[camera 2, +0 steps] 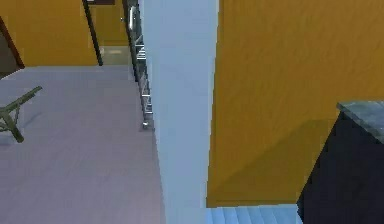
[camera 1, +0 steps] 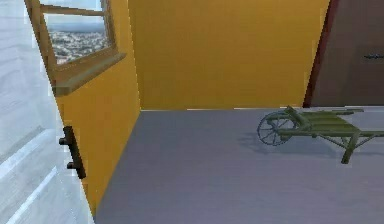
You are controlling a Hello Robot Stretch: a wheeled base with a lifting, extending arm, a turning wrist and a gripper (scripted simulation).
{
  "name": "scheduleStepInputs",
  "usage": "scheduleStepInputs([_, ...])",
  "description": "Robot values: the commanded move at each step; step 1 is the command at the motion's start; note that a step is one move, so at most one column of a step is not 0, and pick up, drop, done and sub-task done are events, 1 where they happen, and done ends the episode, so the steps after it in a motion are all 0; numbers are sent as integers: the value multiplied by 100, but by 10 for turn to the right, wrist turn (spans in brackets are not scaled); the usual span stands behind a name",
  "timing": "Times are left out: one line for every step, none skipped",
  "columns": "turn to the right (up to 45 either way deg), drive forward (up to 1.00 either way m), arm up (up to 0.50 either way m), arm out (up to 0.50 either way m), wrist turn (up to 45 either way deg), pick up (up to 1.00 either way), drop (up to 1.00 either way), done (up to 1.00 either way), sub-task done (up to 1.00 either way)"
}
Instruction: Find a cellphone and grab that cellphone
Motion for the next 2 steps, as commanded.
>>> scheduleStepInputs([300, 0, 0, 0, 0, 0, 0, 0, 0])
scheduleStepInputs([0, 45, 0, 0, 0, 0, 0, 0, 0])
